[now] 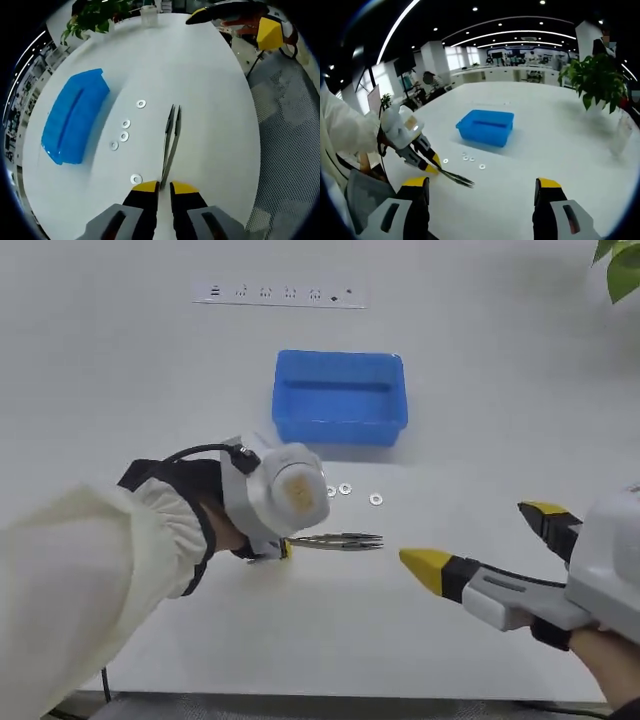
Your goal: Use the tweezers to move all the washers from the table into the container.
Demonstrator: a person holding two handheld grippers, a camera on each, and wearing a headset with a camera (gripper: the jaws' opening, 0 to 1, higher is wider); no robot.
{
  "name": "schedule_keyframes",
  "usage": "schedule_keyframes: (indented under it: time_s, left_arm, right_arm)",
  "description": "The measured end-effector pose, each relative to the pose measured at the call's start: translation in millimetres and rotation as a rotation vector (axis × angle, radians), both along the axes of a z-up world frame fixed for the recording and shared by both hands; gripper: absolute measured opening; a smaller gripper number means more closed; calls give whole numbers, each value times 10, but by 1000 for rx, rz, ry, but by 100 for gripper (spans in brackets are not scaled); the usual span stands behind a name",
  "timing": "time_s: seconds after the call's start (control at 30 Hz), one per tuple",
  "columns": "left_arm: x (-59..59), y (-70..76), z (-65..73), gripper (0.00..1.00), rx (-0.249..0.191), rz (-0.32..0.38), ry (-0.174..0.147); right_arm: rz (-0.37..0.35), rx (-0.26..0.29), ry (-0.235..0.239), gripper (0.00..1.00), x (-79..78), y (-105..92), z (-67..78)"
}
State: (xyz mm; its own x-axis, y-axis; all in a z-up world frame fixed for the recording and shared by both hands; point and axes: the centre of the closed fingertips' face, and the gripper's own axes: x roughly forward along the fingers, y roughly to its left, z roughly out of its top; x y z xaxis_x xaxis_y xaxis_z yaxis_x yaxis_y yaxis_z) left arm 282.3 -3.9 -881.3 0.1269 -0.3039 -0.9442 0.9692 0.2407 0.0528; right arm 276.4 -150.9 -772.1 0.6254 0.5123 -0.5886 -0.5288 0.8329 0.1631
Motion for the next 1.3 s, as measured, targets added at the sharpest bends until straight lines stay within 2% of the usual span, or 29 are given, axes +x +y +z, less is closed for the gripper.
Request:
schedule_keyframes:
  time_s: [0.03,0.07,0.1,0.13,0.23,0.4,0.43,0.5,0.57,0.63,0.73,0.83,0.97,1.07,1.17,1.3]
  left_arm:
    - [5,-9,1,3,-2,-11,-12]
    - [20,-23,0,0,1,-47,-49]
    - [104,29,3,0,41,-41,-121]
    - [37,0,1,0,42,-107,-106]
    - [39,-9,-5,0,45,-98,-107]
    - [47,0,9,0,35,-71,-89]
    - [21,-6,11,0,28,-62,-75]
    - [-23,-26,55,0,13,-58,-69]
    - [-41,-56,118,0,-6,-59,-85]
    - [-80,-93,203,0,-34,-44,-76]
    - [-100,-129,340,0,-78,-22,-87]
    - [-119,-139,446,0,-101,-15,-102]
    - [-152,-169,633,0,-156,11,-124]
    - [-176,-175,755,0,-191,32,-136]
    - [-204,-175,822,0,-205,44,-139]
    - [-243,-198,912,0,-238,65,-148]
  right_arm:
    - [1,0,-2,85,-5,0,8]
    - [4,-1,-6,86,-11,1,22]
    - [5,-2,-8,86,-12,0,29]
    - [5,-4,-15,86,-14,-6,55]
    - [5,-1,-30,85,-11,-18,110]
    - [13,9,-45,85,-20,10,198]
    - [16,14,-52,85,-25,29,228]
    - [25,17,-62,84,-41,64,266]
    - [34,13,-68,84,-59,90,285]
    - [48,13,-74,84,-84,126,302]
    - [72,12,-75,82,-117,184,316]
    - [94,3,-63,81,-142,230,300]
    - [123,6,-46,78,-169,305,285]
    - [158,9,-27,70,-199,379,277]
    - [192,18,-18,64,-226,467,274]
    - [228,13,-7,49,-259,537,229]
